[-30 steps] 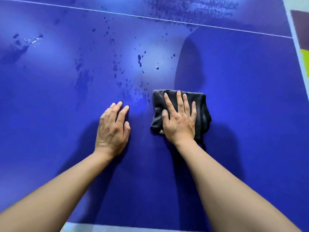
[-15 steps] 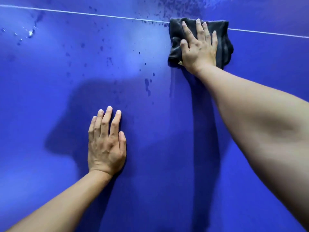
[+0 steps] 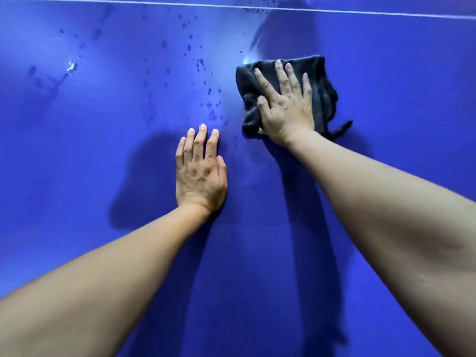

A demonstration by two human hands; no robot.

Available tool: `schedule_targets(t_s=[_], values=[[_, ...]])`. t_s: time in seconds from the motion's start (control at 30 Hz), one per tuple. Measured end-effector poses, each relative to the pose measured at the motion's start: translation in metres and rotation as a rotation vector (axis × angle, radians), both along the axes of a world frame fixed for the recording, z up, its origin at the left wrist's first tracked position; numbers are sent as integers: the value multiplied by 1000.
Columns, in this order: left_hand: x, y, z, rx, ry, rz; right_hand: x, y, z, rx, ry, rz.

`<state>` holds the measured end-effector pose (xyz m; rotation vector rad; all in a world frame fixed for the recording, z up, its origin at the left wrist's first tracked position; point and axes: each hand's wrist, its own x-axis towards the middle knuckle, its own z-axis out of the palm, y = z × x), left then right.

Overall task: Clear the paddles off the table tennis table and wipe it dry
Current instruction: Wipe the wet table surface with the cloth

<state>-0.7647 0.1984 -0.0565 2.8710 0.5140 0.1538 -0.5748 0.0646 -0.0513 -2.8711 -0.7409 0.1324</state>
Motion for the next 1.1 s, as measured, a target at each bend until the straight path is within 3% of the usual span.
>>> schedule_targets(t_s=[0.27, 0.47, 0.6, 0.8, 1.1], values=[[-27, 2, 20, -20, 154, -39, -237, -55, -6, 81, -38, 19], [-166, -37, 32, -107, 108, -59, -387, -98, -2, 113, -30, 14], [-253, -48, 28, -169, 50, 43, -451, -112, -3, 84, -5, -17], [-294, -24, 25, -108, 16, 53, -442, -99, -4, 50, -21, -49], [-173, 42, 20, -54, -54, 36, -303, -2, -10, 92, -61, -111]])
